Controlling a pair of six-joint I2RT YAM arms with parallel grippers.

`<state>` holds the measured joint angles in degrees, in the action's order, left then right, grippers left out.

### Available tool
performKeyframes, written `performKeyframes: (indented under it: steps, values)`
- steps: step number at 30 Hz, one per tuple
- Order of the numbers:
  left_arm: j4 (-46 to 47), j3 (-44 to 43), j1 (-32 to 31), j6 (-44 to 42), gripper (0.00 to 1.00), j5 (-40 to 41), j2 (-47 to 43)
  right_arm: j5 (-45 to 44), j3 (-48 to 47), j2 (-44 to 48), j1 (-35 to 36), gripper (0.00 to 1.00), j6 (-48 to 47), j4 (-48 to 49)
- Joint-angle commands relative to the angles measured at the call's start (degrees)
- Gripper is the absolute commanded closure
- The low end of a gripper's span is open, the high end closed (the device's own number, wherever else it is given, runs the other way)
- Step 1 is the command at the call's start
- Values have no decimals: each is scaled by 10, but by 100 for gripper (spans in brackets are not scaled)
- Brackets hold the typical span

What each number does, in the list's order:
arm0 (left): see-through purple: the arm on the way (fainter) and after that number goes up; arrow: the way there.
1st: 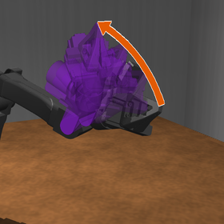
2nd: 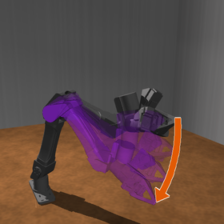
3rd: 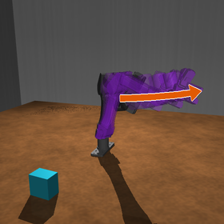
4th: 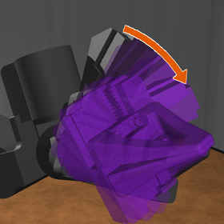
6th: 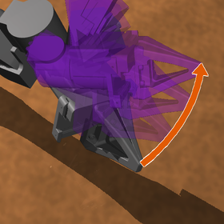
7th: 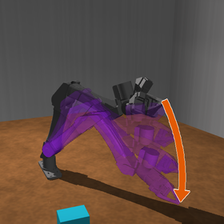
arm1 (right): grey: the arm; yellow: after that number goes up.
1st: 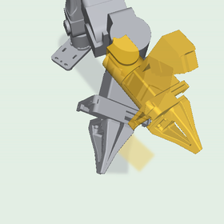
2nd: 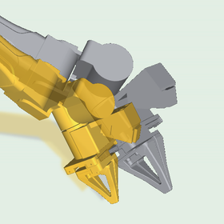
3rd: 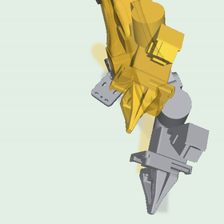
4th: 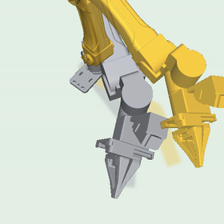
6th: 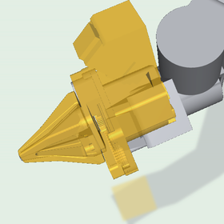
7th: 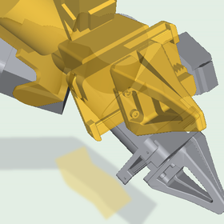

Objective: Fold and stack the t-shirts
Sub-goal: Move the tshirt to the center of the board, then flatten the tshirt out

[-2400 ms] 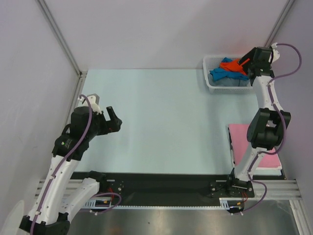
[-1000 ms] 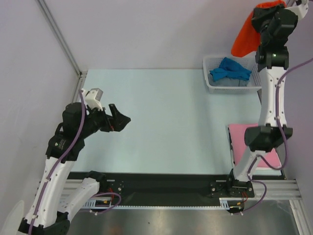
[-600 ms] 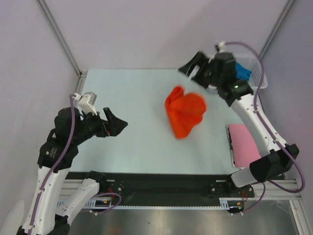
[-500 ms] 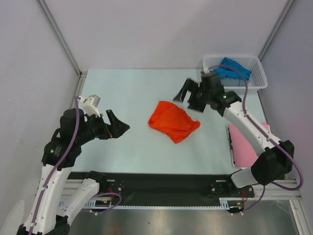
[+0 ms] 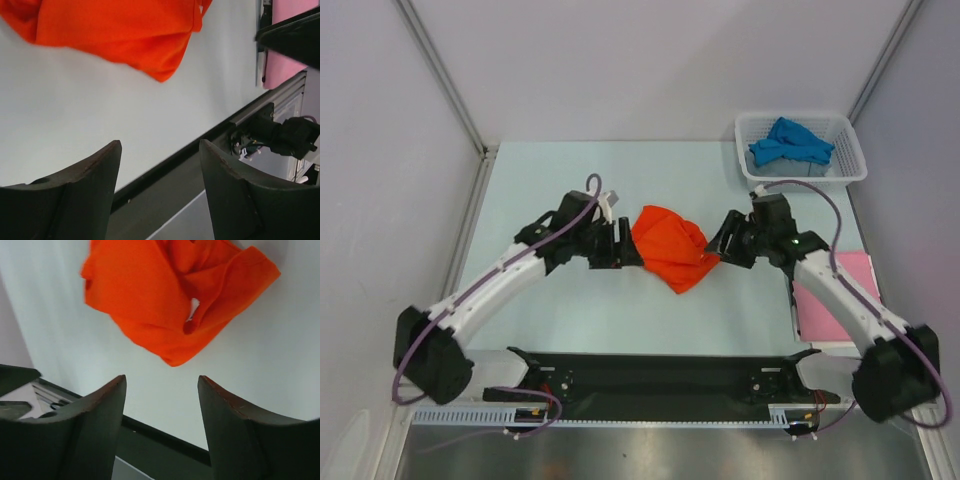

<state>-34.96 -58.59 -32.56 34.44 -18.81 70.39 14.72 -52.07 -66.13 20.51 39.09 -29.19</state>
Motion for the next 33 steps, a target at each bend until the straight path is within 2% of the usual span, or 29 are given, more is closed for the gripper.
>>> performKeyframes:
  steps: [1,2,4,10,15,23,33]
  values:
    - [69,-85,-1,-46,31,-40,94,16,-29,-88,-2,33,-49,39]
    - [39,-139,-1,-71,33,-40,154,22,-40,-102,-10,32,-63,46]
    - [22,-186,-1,-90,36,-48,193,48,-50,-153,-16,31,-73,60]
    - [38,-178,10,-100,36,-75,219,73,-98,-250,-6,37,-89,75]
    - [46,-121,33,-102,37,-90,187,64,-101,-262,5,46,-86,89]
    - [36,-59,73,-111,37,-97,121,58,-110,-300,11,49,-85,93]
    - [11,-27,76,-126,36,-74,43,34,-102,-305,20,53,-74,106]
